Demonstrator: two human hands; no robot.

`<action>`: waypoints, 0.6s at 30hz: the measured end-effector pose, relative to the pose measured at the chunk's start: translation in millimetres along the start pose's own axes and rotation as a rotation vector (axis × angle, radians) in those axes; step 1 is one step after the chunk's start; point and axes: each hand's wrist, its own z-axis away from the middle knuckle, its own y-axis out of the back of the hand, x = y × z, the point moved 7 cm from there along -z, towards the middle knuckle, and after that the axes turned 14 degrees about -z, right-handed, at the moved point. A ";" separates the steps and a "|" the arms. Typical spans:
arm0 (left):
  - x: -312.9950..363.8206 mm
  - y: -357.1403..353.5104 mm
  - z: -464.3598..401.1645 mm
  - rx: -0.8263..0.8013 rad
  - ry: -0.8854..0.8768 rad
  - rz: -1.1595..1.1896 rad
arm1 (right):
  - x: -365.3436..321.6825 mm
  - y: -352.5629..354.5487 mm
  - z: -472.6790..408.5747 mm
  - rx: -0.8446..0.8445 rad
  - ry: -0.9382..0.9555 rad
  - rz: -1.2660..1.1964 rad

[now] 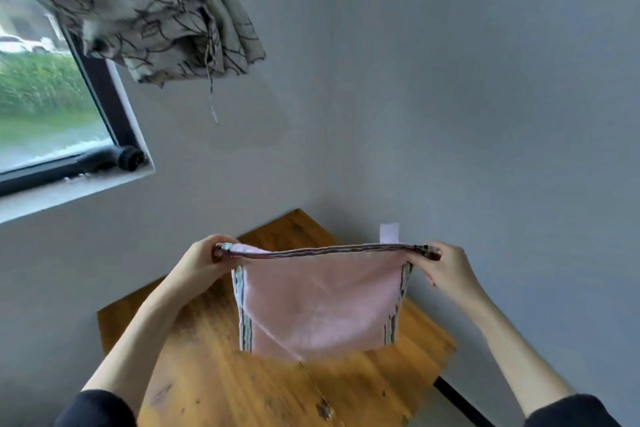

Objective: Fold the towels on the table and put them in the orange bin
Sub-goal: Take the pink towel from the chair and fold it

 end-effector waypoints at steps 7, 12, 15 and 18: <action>5.2 55.3 11.6 0.179 0.005 -0.019 | -34.2 -13.2 -11.4 -0.102 0.035 -0.108; 9.3 81.6 14.6 0.301 -0.024 0.172 | -62.9 -21.5 -16.7 -0.083 0.142 -0.199; 5.3 91.8 14.6 0.325 -0.026 0.308 | -78.2 -24.6 -18.1 -0.106 0.231 -0.244; 1.7 99.9 10.2 0.335 -0.032 0.223 | -93.2 -31.9 -15.9 -0.158 0.317 -0.201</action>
